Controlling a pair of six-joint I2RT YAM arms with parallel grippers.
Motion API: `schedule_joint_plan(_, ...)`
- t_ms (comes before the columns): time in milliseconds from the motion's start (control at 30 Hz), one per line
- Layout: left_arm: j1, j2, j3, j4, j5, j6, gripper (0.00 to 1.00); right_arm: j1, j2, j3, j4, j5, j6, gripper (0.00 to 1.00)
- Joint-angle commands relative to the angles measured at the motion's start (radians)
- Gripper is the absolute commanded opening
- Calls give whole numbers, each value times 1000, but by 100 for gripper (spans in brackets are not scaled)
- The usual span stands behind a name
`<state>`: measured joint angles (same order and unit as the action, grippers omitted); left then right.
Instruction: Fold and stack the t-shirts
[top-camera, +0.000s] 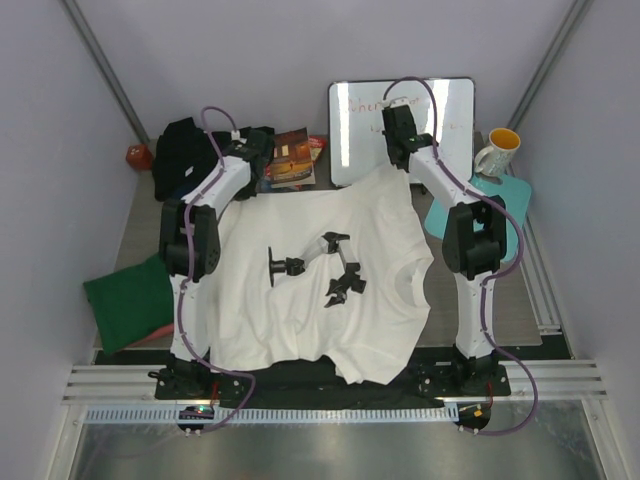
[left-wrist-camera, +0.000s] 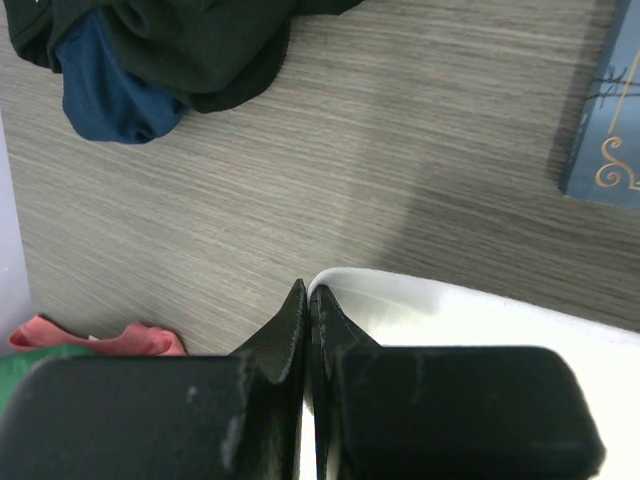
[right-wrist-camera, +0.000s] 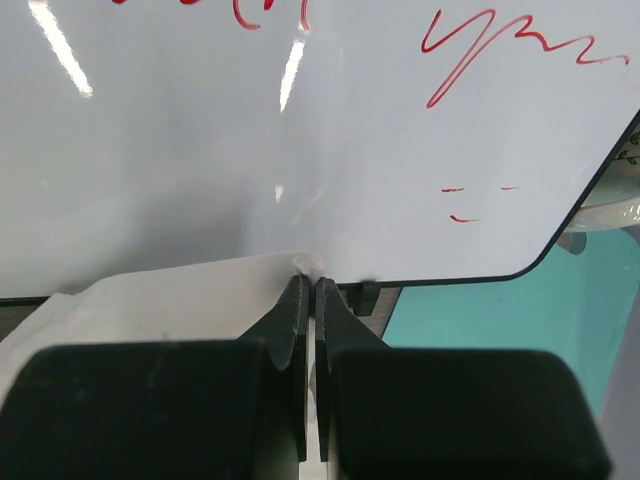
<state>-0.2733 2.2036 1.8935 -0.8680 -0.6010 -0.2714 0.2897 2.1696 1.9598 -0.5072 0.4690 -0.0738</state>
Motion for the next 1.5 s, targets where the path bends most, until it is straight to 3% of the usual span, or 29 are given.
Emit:
schedule_joint_plan(0, 11, 7, 50, 67, -10, 20, 0, -14, -13, 37, 110, 10, -29, 1)
schedule_joint_plan(133, 14, 22, 67, 29, 4, 2, 1, -14, -20, 34, 108, 2, -27, 1)
schedule_joint_plan(233, 17, 22, 62, 8, -11, -11, 19, -14, -39, 8, 110, -7, -26, 1)
schedule_joint_plan(433, 19, 16, 53, 0, -75, -25, 39, -12, -94, -53, 139, -33, -11, 1)
schedule_joint_plan(767, 51, -19, 21, 29, -147, -35, 41, -9, -87, -45, 136, -79, 29, 1)
schedule_joint_plan(867, 68, -42, 1, 58, -186, -26, 47, -7, -85, -48, 134, -84, 34, 1)
schedule_joint_plan(1467, 112, 10, 42, 115, -46, -25, 47, -4, -113, -62, 134, -84, 29, 1)
